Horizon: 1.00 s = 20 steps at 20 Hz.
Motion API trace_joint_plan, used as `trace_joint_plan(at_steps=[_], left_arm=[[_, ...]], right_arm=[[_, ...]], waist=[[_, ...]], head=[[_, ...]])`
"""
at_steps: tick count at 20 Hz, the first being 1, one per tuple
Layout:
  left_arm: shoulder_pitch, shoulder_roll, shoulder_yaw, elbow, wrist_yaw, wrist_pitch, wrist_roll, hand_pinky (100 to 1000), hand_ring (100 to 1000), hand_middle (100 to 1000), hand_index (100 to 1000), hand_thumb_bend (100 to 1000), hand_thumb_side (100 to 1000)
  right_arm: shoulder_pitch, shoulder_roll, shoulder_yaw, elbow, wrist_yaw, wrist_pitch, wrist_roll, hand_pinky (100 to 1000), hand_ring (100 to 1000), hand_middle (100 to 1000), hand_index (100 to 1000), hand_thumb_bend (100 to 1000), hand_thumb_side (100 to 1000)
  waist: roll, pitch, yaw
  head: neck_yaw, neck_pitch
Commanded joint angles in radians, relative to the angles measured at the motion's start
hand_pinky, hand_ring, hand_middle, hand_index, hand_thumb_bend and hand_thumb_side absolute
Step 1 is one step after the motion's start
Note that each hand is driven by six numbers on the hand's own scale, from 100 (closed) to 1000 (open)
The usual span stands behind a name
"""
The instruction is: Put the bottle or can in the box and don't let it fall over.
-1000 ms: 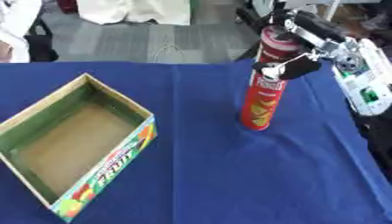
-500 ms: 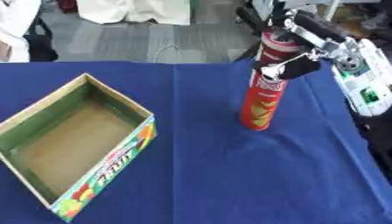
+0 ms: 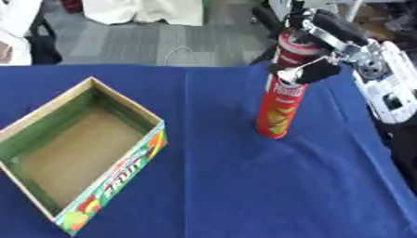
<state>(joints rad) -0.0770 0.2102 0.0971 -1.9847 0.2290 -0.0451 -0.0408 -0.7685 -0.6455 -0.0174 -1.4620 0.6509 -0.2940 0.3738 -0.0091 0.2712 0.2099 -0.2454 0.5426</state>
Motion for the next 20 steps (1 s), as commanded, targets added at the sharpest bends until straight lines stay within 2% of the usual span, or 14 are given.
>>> trace_joint_plan(at_steps=[1, 6, 7, 11, 14, 16, 20], left_arm=[[-0.006, 0.01, 0.004, -0.015, 0.001, -0.001, -0.006, 505, 789, 695, 724, 223, 863], [-0.006, 0.01, 0.003, -0.015, -0.001, 0.001, -0.011, 506, 788, 696, 724, 222, 864], [-0.006, 0.01, 0.004, -0.015, -0.002, 0.001, -0.011, 506, 788, 696, 724, 222, 864], [-0.005, 0.01, 0.004, -0.015, -0.003, 0.002, -0.013, 507, 788, 695, 724, 224, 866], [-0.005, 0.01, 0.003, -0.015, -0.004, 0.005, -0.015, 507, 788, 694, 724, 224, 867], [-0.005, 0.011, 0.003, -0.015, -0.004, 0.006, -0.019, 506, 787, 692, 723, 224, 867], [-0.005, 0.01, 0.002, -0.015, -0.005, 0.01, -0.026, 506, 787, 690, 723, 225, 870]], right_arm=[[0.049, 0.01, 0.037, 0.025, 0.017, -0.016, -0.026, 306, 345, 404, 564, 100, 100], [0.059, 0.023, 0.037, 0.041, -0.002, -0.023, -0.106, 296, 288, 341, 507, 100, 100], [0.06, 0.026, 0.036, 0.043, -0.007, -0.024, -0.123, 274, 229, 290, 448, 100, 100], [0.063, 0.033, 0.038, 0.061, -0.031, -0.032, -0.19, 223, 100, 178, 316, 100, 100], [0.057, 0.035, 0.047, 0.086, -0.049, -0.038, -0.239, 180, 100, 103, 238, 100, 100], [0.046, 0.033, 0.063, 0.106, -0.055, -0.044, -0.269, 155, 100, 100, 189, 100, 100], [0.018, 0.023, 0.087, 0.114, -0.043, -0.059, -0.246, 113, 100, 100, 170, 100, 100]], waist=[[0.005, 0.001, 0.001], [0.005, 0.001, 0.001], [0.005, 0.001, 0.001], [0.004, -0.001, 0.001], [0.003, -0.002, 0.002], [0.002, -0.004, 0.003], [0.001, -0.005, 0.004]], head=[[-0.001, -0.009], [-0.001, -0.011], [-0.001, -0.01], [0.0, -0.009], [0.0, -0.01], [-0.001, -0.009], [-0.001, -0.007]])
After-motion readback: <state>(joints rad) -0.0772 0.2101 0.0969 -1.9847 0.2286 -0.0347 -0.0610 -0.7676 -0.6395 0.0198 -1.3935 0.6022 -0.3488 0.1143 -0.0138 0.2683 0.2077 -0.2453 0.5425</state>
